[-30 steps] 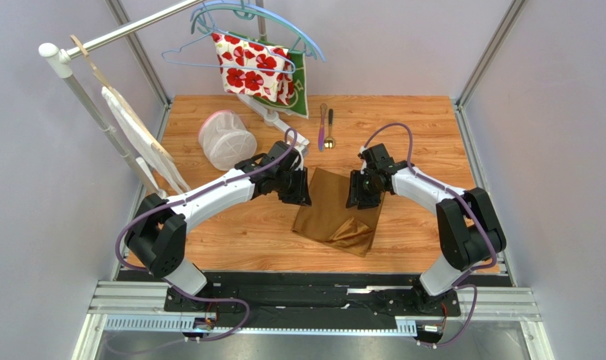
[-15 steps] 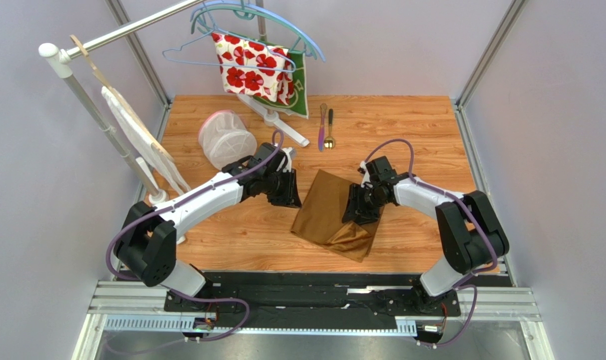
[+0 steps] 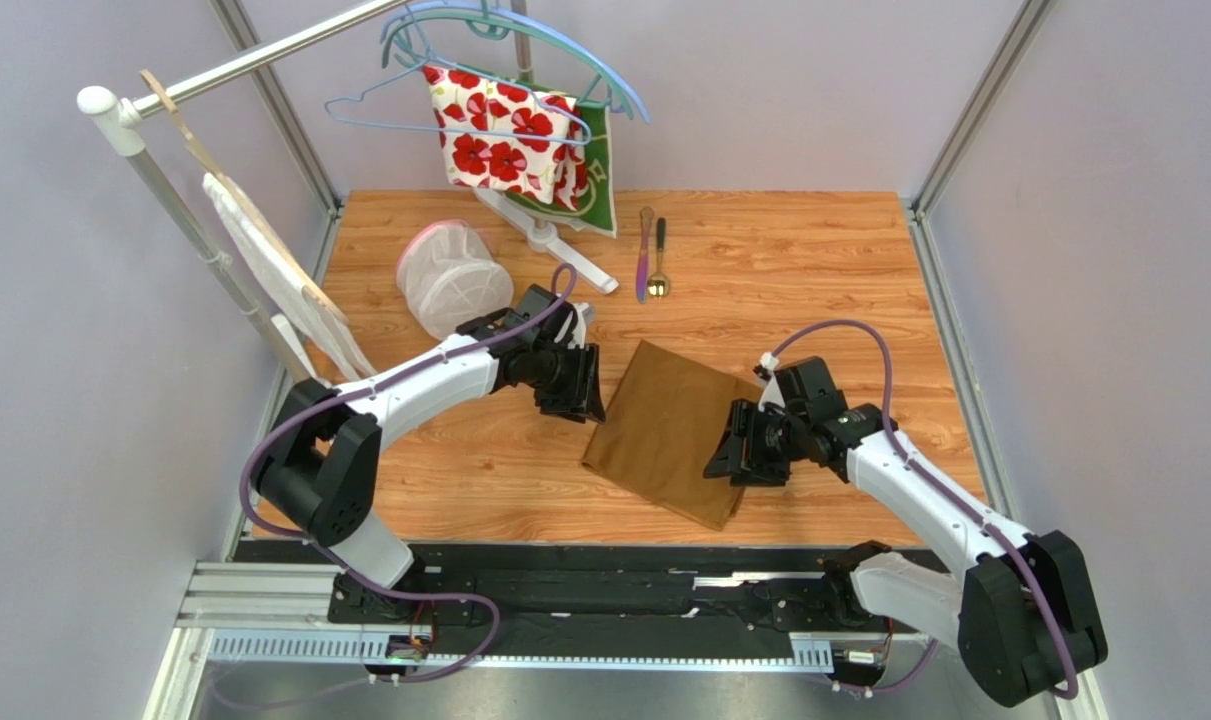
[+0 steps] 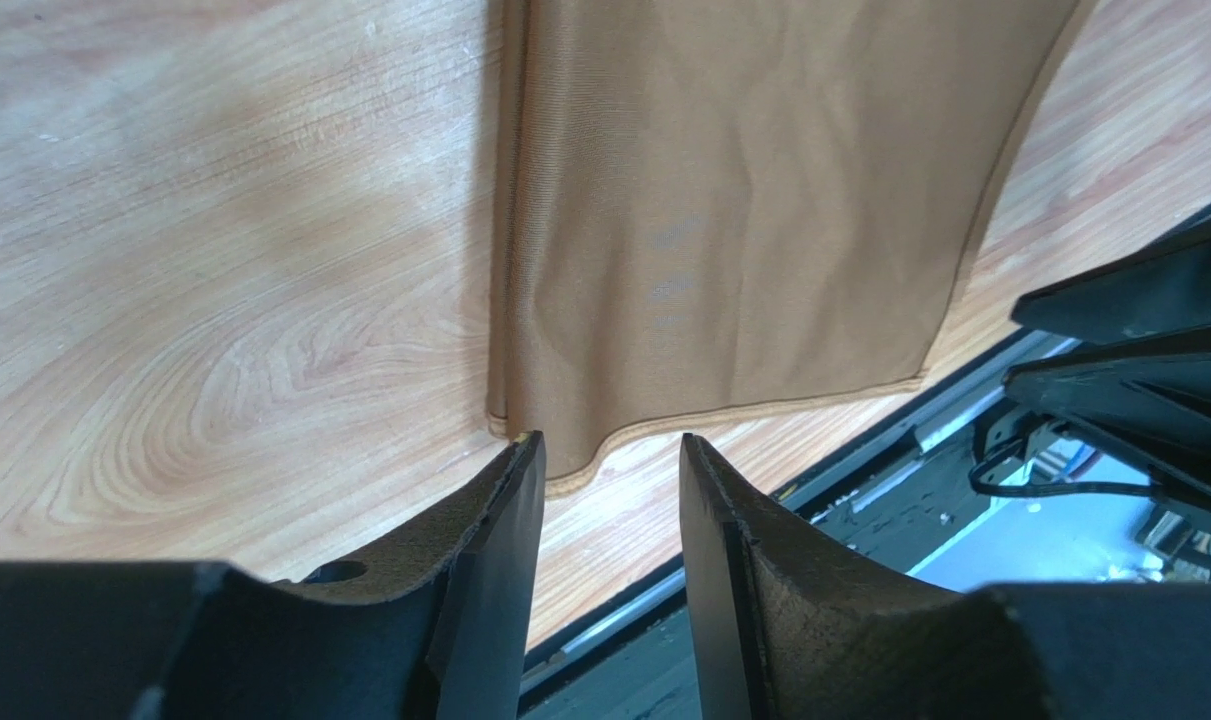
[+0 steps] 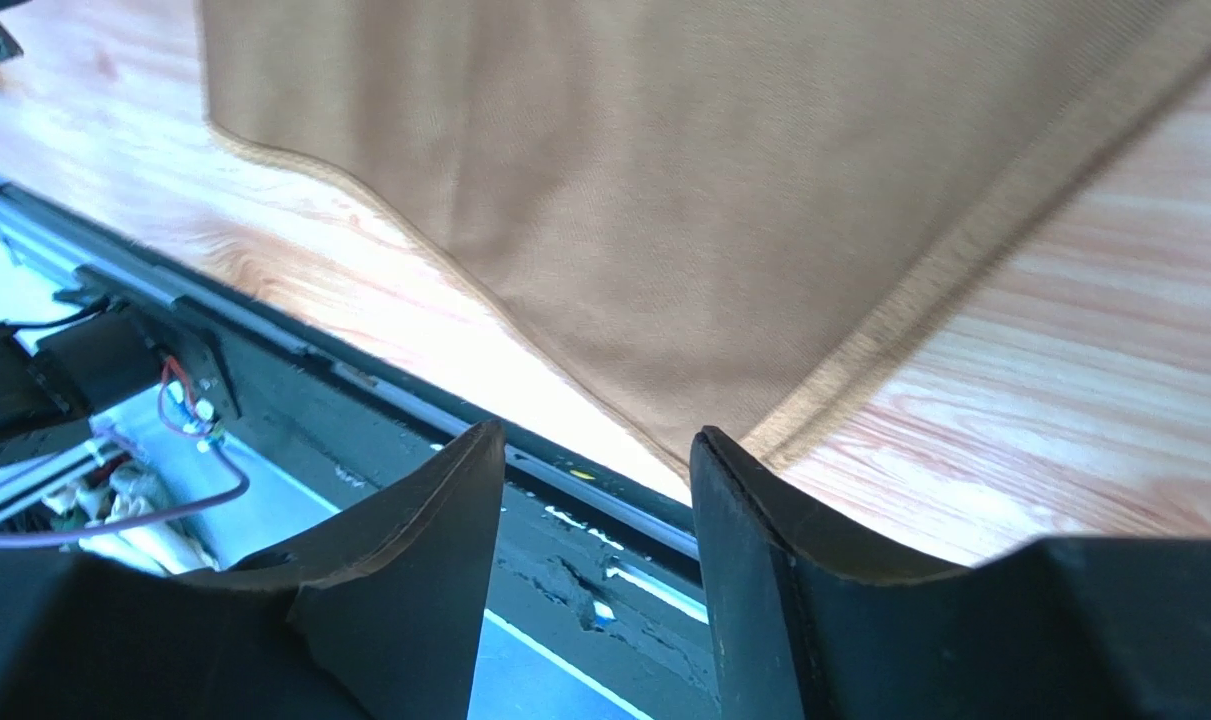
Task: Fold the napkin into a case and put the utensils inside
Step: Rotate the square-folded napkin at the center of the board.
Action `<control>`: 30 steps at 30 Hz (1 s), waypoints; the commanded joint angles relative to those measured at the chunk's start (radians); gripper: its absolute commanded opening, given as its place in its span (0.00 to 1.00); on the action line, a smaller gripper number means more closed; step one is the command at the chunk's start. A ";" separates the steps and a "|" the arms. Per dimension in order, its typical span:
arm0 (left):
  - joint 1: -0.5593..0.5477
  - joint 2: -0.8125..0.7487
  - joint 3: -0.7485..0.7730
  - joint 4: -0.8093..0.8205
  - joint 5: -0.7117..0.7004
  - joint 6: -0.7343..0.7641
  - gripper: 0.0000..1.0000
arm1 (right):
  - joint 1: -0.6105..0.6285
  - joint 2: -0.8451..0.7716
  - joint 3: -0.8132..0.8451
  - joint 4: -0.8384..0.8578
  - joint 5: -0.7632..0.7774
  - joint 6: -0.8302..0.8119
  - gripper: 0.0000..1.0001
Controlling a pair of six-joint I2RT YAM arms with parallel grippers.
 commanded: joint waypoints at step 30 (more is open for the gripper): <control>-0.006 0.020 -0.099 0.133 0.101 -0.019 0.56 | -0.079 0.696 0.629 0.085 0.120 -0.273 0.51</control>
